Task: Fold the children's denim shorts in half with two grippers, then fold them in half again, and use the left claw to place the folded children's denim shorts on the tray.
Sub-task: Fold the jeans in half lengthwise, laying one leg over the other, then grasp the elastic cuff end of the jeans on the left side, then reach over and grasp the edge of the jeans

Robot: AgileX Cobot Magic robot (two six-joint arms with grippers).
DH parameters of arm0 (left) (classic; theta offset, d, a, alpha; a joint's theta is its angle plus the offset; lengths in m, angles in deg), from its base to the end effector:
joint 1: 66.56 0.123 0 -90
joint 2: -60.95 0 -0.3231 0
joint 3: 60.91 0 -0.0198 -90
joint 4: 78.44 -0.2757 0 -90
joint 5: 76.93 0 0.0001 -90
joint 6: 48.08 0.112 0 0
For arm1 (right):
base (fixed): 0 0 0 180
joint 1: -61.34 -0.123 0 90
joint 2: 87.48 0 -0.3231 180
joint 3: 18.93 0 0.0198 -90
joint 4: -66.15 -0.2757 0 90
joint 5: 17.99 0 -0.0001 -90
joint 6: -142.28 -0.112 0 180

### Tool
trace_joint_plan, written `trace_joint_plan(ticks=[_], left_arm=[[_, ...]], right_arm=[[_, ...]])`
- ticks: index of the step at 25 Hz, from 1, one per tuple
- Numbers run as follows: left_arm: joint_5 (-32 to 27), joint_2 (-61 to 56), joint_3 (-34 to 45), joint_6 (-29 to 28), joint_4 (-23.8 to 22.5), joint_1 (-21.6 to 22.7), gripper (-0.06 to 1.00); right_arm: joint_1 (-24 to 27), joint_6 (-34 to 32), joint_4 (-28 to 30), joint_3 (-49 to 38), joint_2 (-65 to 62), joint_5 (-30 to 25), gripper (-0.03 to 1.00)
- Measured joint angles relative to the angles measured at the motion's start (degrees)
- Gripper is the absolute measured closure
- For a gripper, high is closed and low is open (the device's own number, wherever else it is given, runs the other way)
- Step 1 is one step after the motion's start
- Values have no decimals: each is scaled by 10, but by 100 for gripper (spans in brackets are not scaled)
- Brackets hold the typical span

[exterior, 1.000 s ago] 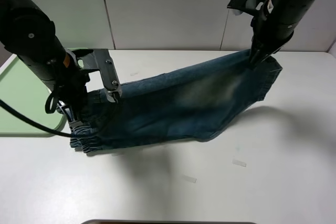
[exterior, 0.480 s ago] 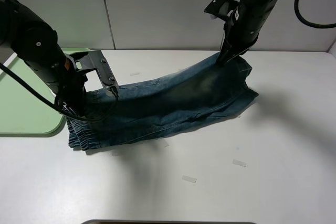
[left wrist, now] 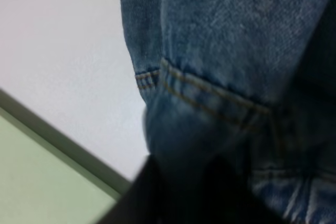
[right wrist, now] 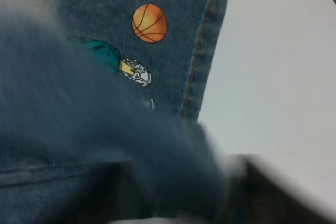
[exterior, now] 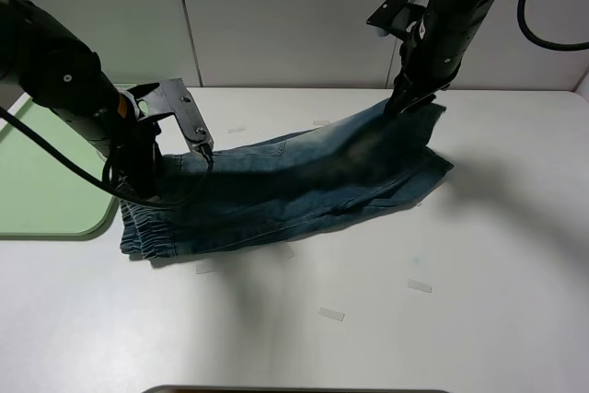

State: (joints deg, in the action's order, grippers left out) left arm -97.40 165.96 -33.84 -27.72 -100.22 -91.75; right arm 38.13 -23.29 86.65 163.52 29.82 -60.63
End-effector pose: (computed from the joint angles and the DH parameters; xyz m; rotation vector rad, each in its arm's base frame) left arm 0.3274 -0.1379 0.1677 1.4070 2.2449 0.2638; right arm 0.4254 0.1535 0.2131 -1.1462 2.4558 -0.3591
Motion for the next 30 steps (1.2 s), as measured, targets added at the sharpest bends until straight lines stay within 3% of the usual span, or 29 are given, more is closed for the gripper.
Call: trace_joint_plan(ticks=[1,3,6,12,16,23,30], left_arm=[[-1,0,0,0,0,0,39],[7,0,0,0,-1,0,12],[31,0,0,0,-1,0,-1],[42,0,0,0,1,0,-4],[13,-6,0,-10,1,0,-5],[-103,-66,-32,-98,1,0,-5],[-203,-164,-49,-170,1,0,-4]], right_arm=[[0,-6,0,0,0,0,41],[0,-25,4,0,0,0,32],[0,-43,11,0,0,0,29],[0,-51,2,0,0,-4,27],[-1,-72,-4,0,0,-26,27],[-1,-92,-27,0,-12,-95,27],[-1,-99,-91,0,-66,-122,27]])
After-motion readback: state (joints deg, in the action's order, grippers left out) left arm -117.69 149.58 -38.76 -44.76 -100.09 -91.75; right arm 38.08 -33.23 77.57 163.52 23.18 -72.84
